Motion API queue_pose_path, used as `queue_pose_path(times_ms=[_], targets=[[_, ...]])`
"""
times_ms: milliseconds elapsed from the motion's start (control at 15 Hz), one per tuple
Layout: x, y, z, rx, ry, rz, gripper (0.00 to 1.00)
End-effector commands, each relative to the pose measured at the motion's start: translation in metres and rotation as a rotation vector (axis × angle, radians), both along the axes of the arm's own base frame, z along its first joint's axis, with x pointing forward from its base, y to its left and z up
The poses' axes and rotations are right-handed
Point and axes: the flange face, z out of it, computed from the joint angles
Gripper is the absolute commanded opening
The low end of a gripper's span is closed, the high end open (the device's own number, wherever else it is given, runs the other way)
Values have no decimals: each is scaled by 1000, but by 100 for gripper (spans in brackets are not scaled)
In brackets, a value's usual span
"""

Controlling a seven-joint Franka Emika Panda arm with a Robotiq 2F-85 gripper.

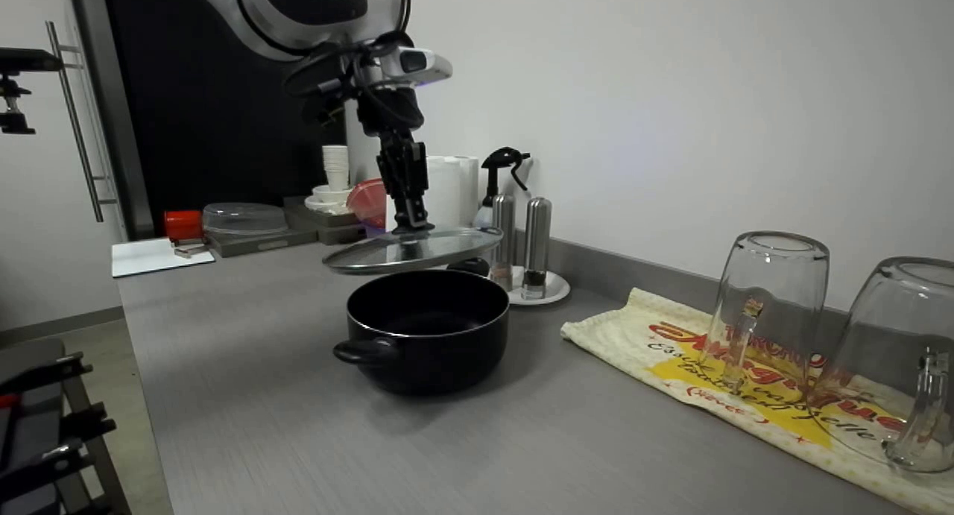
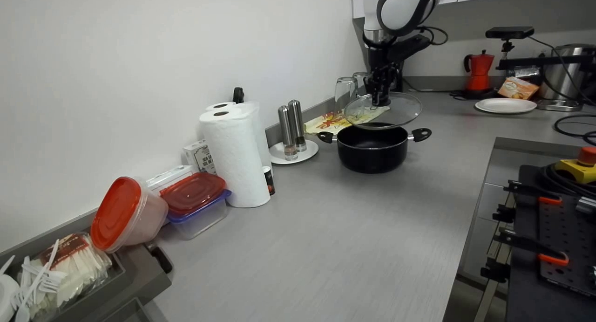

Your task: Cover the pot with the clear lid

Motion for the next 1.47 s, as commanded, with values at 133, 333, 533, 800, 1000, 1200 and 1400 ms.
queue_pose_path(times_ms=[133, 333, 533, 800, 1000, 1200, 1400], targets=[[34, 0, -4, 24, -69, -22, 26], [51, -1, -4, 23, -84, -14, 26], [66, 2, -5, 51, -86, -15, 26], [79, 8, -13, 120, -38, -6, 26], [85, 13, -16, 135, 2, 23, 26], [89, 13, -16, 127, 33, 49, 26], [87, 9, -18, 127, 51, 53, 26]])
